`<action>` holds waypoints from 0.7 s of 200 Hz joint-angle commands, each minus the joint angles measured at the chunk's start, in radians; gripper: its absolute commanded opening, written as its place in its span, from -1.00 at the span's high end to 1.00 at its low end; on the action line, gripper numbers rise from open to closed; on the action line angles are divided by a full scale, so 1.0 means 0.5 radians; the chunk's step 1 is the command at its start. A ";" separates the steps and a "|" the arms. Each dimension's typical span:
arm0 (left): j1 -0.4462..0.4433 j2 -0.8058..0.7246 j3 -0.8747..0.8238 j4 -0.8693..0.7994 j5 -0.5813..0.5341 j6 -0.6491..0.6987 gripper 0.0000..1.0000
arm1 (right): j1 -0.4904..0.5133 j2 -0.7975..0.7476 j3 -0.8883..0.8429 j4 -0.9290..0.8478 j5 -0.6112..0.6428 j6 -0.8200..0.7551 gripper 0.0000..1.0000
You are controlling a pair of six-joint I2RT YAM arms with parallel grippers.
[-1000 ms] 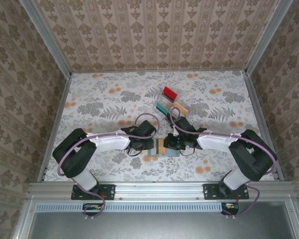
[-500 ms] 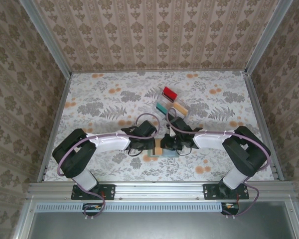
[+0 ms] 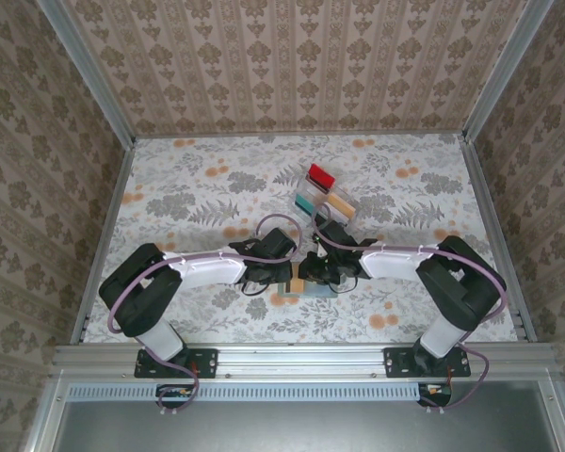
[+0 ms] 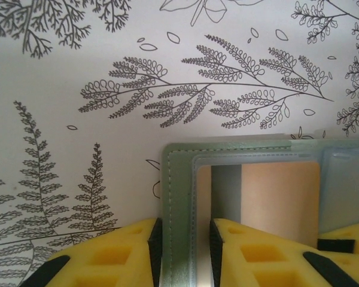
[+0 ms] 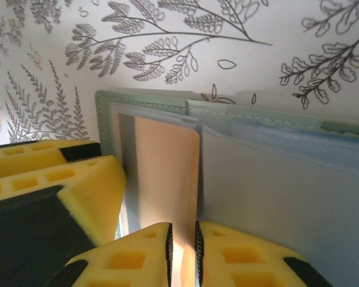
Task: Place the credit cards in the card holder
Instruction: Insert the credit card into the card slot.
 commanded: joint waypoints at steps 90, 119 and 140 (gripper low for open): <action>-0.012 0.106 -0.007 -0.082 -0.006 -0.007 0.50 | -0.011 -0.205 0.006 -0.614 0.468 -0.269 0.54; -0.017 0.102 -0.002 -0.074 0.003 0.008 0.49 | -0.030 -0.208 0.066 -0.703 0.489 -0.341 0.50; -0.015 0.088 0.006 -0.075 0.000 0.015 0.49 | -0.052 -0.123 0.100 -0.732 0.435 -0.377 0.55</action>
